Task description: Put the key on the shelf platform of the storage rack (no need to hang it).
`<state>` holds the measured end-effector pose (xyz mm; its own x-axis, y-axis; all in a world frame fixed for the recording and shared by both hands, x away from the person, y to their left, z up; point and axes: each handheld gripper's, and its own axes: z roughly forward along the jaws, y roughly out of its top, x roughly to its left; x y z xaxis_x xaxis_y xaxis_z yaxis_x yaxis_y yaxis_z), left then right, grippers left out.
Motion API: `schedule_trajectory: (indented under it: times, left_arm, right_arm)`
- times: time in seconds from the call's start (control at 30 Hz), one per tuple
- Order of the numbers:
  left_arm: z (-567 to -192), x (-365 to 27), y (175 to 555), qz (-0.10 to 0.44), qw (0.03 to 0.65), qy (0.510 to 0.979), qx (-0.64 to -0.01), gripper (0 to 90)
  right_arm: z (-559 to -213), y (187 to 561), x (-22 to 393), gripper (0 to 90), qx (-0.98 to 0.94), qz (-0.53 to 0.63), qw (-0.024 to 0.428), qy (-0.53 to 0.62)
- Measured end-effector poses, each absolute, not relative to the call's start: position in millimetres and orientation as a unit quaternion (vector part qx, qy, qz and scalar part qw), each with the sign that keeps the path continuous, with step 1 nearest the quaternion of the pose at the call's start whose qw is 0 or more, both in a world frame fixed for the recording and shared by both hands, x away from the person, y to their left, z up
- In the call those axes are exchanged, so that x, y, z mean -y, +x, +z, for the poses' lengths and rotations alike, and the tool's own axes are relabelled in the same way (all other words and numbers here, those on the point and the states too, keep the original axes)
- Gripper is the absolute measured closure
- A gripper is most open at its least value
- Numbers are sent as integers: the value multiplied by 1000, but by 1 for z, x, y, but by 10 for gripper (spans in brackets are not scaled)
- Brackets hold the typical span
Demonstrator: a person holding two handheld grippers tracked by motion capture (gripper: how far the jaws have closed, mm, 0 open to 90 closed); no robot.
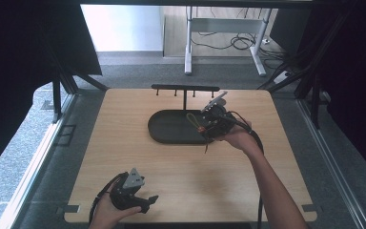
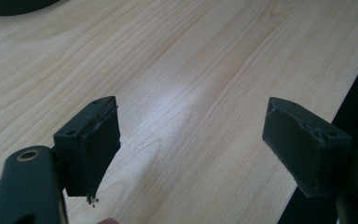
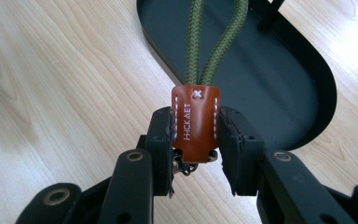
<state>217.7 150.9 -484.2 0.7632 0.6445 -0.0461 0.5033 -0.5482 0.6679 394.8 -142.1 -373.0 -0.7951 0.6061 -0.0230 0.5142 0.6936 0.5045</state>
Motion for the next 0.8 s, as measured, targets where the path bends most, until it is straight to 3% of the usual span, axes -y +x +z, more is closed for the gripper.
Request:
schedule_trajectory:
  times: [0.8]
  left_arm:
    - [-483, -152, 218, 105, 343, 874, -328, 195]
  right_arm:
    - [-367, 411, 130, 666, -915, 239, 95, 310]
